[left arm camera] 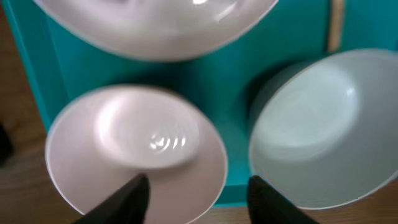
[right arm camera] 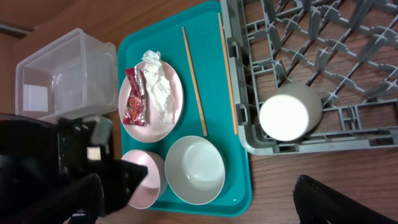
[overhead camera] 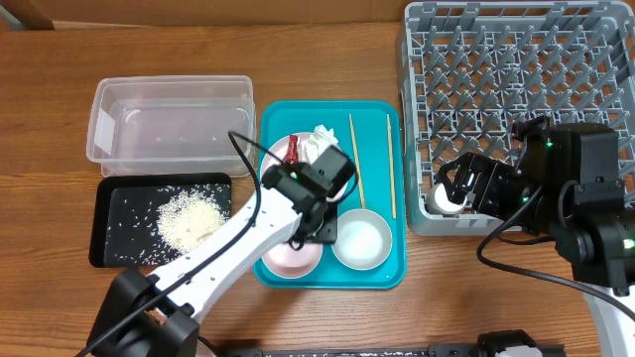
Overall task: Sort waste into correct bins and load items into the dishwasher
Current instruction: 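Return the empty pink bowl to the teal tray with the left gripper, then grasp the red snack wrapper on the white plate with the left gripper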
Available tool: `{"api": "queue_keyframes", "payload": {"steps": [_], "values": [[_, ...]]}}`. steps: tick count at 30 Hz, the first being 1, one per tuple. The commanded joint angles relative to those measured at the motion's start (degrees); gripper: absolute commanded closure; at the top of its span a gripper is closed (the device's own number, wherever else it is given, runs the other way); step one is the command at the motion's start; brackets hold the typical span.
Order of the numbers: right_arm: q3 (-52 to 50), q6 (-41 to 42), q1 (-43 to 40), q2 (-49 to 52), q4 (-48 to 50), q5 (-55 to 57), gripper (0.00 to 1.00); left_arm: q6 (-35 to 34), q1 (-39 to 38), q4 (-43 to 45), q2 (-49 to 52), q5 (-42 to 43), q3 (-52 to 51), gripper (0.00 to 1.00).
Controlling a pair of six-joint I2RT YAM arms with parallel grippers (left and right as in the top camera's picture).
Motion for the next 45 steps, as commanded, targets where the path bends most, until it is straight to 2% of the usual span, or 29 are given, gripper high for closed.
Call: {"api": "queue_keyframes", "payload": {"steps": [1, 3, 6, 13, 18, 21, 22, 24, 25, 29, 34, 40, 44, 45], "values": [[0.7, -0.9, -0.3, -0.2, 0.1, -0.3, 0.01, 2.4, 1.7, 0.7, -0.5, -6.6, 5.1, 0.34], [0.7, -0.9, -0.3, -0.2, 0.1, -0.3, 0.0, 5.3, 3.3, 4.1, -0.5, -8.9, 5.7, 0.28], [0.2, -0.9, -0.3, -0.2, 0.2, -0.8, 0.01, 10.3, 5.9, 11.3, 0.7, -8.5, 5.5, 0.27], [-0.4, -0.9, 0.0, 0.8, -0.3, -1.4, 0.01, 10.7, 7.8, 24.1, 11.1, -1.4, 5.5, 0.25], [-0.4, -0.9, 0.0, 1.4, -0.3, -1.6, 0.01, 10.7, 7.8, 27.7, 17.7, 4.7, 5.5, 0.28], [-0.4, -0.9, 0.0, 1.5, -0.3, -1.5, 0.01, 10.7, 7.9, 27.2, 20.2, 4.3, 5.5, 0.37], [-0.4, -0.9, 0.0, 1.5, -0.3, -1.5, 0.01, 10.6, 8.0, 27.0, 20.7, 4.5, 5.5, 0.49], [-0.4, -0.9, 0.0, 1.5, -0.3, -1.5, 0.01, 10.6, 8.3, 26.2, 20.7, 5.3, 5.7, 0.89], [-0.4, -0.9, 0.0, 1.5, -0.4, -1.5, 0.01, 10.6, 8.6, 25.2, 20.3, 5.6, 6.4, 0.96], [-0.4, -1.0, 0.0, 1.5, -0.6, -1.4, 0.01, 10.6, 11.3, 14.6, 17.0, 4.2, 13.3, 0.96], [-0.4, -2.0, 0.0, 1.5, -0.7, -1.4, 0.01, 11.4, 17.2, 1.9, 11.3, -5.3, 22.7, 0.96], [-0.4, -2.0, 0.0, 1.5, -0.6, -1.4, 0.01, 13.2, 25.4, -1.3, 9.2, -11.9, 23.4, 0.96], [-0.4, -2.0, 0.0, 1.5, -0.6, -1.4, 0.01, 13.2, 30.3, -0.8, 11.6, -11.5, 23.2, 0.96], [-0.4, -2.0, 0.0, 1.5, -0.6, -1.4, 0.01, 13.2, 31.4, -0.4, 12.5, -10.9, 23.3, 0.88]]}}
